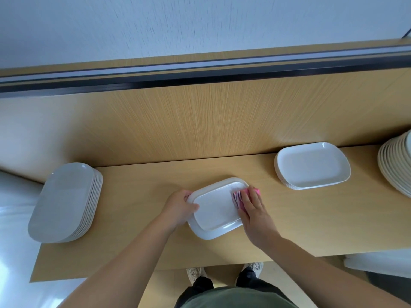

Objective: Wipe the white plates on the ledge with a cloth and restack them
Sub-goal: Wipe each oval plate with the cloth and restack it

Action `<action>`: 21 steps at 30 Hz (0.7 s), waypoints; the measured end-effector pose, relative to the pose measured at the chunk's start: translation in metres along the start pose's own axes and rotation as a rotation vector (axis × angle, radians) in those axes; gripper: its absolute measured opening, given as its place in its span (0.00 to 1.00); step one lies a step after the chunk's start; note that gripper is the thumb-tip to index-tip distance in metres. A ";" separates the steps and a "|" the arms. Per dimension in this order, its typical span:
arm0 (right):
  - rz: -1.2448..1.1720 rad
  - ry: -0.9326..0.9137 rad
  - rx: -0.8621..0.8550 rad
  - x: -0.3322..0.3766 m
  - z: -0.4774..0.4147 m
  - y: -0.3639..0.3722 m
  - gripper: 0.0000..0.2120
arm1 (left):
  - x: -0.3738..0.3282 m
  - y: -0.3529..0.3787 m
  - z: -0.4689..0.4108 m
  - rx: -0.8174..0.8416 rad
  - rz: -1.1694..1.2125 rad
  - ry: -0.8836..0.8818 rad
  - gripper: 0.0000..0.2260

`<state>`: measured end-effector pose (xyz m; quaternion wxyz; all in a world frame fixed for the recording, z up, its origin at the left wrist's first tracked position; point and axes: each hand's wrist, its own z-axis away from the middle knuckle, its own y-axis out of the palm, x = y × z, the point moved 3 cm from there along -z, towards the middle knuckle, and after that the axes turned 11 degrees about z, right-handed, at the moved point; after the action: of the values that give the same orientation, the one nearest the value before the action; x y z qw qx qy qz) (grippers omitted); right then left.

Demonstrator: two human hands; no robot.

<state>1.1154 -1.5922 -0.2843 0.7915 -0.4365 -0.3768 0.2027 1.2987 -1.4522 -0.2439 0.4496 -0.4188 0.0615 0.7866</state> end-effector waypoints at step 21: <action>-0.046 0.000 -0.018 0.011 -0.022 -0.004 0.25 | 0.035 0.019 0.016 0.212 0.039 0.102 0.39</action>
<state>1.1392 -1.5989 -0.2833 0.7918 -0.4351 -0.3884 0.1811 1.2663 -1.4331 -0.2644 0.4722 -0.4069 0.1754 0.7620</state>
